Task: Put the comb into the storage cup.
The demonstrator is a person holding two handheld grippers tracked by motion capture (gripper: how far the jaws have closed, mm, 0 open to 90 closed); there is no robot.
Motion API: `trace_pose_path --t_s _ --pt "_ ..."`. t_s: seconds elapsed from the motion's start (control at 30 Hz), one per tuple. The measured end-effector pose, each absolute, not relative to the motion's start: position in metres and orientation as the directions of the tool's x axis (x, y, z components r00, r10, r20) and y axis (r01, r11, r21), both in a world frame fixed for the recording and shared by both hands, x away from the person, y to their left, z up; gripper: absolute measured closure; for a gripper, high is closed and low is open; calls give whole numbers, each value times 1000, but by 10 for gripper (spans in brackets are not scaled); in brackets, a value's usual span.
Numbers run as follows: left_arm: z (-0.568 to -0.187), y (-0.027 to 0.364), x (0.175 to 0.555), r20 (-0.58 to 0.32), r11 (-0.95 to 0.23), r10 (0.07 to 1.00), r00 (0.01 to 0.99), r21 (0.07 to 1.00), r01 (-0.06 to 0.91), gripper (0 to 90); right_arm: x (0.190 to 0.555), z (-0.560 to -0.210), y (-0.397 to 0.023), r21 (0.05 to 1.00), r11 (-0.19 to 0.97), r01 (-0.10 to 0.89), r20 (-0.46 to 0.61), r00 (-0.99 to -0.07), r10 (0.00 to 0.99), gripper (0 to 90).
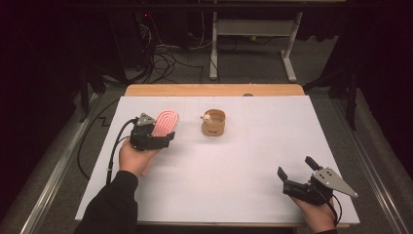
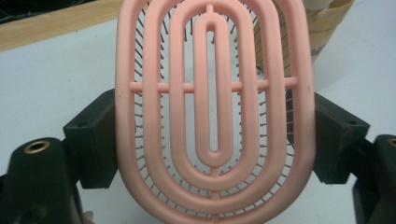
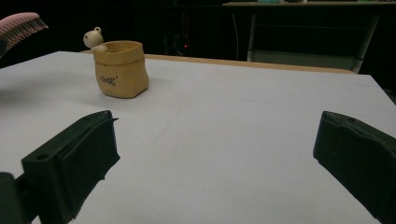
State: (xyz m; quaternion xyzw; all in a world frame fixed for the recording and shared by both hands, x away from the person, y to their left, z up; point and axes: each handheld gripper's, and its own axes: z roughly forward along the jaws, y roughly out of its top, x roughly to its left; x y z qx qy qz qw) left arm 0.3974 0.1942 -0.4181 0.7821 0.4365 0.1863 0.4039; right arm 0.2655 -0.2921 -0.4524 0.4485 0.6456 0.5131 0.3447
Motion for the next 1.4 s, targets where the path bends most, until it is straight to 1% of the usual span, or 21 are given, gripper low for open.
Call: trace_pose_path --t_s 0.37,0.5,0.7,0.83,1.33,1.4 --pt "-408 192 380 -87 -256 801 593 845 470 182 265 -453 -292 972 74 223 11 -359 933 2" --pt "-404 192 373 -115 -231 782 613 860 456 182 265 -453 -291 972 76 224 9 -359 933 2" --pt "-401 187 365 -98 -240 770 630 871 429 182 265 -453 -290 971 81 224 6 -362 932 2" --pt "-401 185 359 -107 -231 758 643 878 419 182 265 -453 -290 971 81 225 7 -362 932 2" --pt "-400 154 335 -46 -258 730 682 906 337 182 265 -454 -288 970 90 227 0 -368 930 2" --pt "-401 150 335 -49 -256 726 686 906 336 182 265 -454 -288 969 90 230 1 -368 930 2"
